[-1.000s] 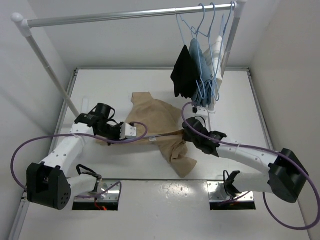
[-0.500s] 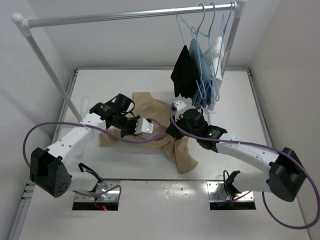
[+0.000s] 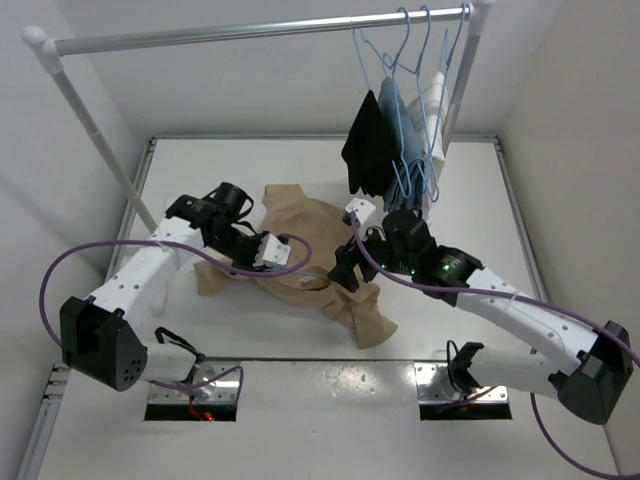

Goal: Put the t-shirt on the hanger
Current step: Place tshirt on hanger, then hang the hanger with tshirt onto the clothesline

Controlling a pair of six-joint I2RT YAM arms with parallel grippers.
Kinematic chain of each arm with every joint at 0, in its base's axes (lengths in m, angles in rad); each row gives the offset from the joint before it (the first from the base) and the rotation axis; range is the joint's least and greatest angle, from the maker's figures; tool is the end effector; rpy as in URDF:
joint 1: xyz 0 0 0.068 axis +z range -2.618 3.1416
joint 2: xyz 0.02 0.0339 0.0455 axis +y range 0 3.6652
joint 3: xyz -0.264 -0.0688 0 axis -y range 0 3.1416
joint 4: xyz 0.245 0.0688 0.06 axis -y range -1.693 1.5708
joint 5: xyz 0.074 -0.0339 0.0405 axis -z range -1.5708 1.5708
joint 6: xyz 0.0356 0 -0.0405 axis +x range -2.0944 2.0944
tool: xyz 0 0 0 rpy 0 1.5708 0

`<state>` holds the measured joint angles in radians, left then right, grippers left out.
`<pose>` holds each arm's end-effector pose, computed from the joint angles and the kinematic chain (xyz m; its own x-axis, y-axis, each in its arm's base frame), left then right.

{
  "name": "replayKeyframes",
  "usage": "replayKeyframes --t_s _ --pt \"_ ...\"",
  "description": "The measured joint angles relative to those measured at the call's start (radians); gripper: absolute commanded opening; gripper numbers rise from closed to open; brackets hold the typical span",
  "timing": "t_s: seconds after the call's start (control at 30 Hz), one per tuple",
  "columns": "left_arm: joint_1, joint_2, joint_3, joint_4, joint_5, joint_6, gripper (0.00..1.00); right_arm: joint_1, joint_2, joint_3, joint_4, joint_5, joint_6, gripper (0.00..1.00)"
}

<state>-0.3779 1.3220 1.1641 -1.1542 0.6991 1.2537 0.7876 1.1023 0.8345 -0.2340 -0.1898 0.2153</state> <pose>0.2074 -0.1070 0.2922 0.1336 0.7295 -0.6709 0.9895 -0.1360 0.0491 0.1705 0.1808 0.2897 -0.5052 -0.2100 -0.8371 -0.7214 0.6352 0.2760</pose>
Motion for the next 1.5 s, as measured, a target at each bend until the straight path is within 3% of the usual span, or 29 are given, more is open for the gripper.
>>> replayKeyframes --t_s 0.27,0.4,0.43,0.47,0.6,0.73,0.8,0.83,0.97,1.17,1.2,1.23,1.5 --pt "0.041 0.0 0.051 -0.062 0.116 0.075 0.0 0.0 0.084 0.089 -0.031 -0.114 -0.058 0.77" --pt "0.06 0.0 0.052 -0.071 0.15 0.08 0.0 0.001 0.166 0.092 -0.028 -0.155 -0.055 0.69" --pt "0.066 0.0 0.052 -0.072 0.158 0.081 0.0 0.001 0.18 0.089 -0.021 -0.156 -0.049 0.63" --pt "0.072 0.0 0.052 -0.073 0.164 0.081 0.0 0.001 0.185 0.087 -0.016 -0.156 -0.046 0.45" --pt "0.101 0.0 0.053 -0.068 0.194 0.081 0.0 0.005 0.187 0.079 0.027 -0.181 -0.016 0.0" --pt "0.148 -0.002 0.064 -0.05 0.219 0.08 0.0 0.043 0.172 0.076 0.056 -0.215 -0.016 0.0" --pt "0.168 -0.002 0.064 -0.053 0.243 0.08 0.07 0.042 0.149 0.059 0.081 -0.206 -0.013 0.0" --pt "0.178 -0.002 0.063 -0.053 0.257 0.079 0.21 0.042 0.138 0.048 0.1 -0.201 -0.011 0.0" --pt "0.243 -0.002 0.063 -0.032 0.272 0.069 0.42 0.042 0.077 0.0 0.115 -0.183 0.003 0.0" --pt "0.311 -0.002 0.07 -0.015 0.258 0.021 0.62 0.029 0.056 0.01 0.088 -0.075 0.05 0.0" --pt "0.323 -0.002 0.078 -0.006 0.256 0.011 0.89 0.029 0.058 0.024 0.083 -0.066 0.055 0.0" --pt "0.342 -0.002 0.089 0.008 0.255 -0.005 1.0 0.029 0.058 0.038 0.08 -0.056 0.061 0.0" --pt "0.509 -0.055 0.126 0.282 0.298 -0.362 1.0 0.046 0.109 0.206 0.06 0.013 0.123 0.0"
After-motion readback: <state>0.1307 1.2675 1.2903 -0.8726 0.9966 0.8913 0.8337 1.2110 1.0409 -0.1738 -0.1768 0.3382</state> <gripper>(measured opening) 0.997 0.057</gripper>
